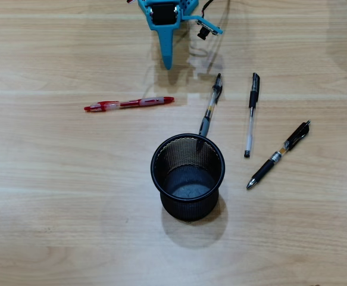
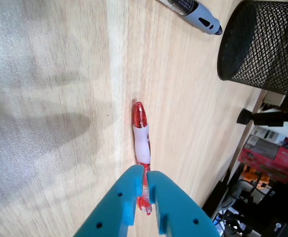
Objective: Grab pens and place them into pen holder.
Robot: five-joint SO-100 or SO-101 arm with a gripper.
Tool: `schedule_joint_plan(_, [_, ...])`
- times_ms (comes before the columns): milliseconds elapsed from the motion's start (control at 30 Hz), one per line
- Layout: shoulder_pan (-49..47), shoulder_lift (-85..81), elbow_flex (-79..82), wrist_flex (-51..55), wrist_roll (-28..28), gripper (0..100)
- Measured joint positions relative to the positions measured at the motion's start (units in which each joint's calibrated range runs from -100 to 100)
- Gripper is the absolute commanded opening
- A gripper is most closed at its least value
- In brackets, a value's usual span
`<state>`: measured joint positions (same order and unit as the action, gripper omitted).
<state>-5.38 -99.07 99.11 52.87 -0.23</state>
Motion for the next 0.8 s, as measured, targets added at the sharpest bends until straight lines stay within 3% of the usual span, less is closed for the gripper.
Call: schedule_joint_plan(800, [0.0, 0.0, 0.0, 0.0, 0.0, 2])
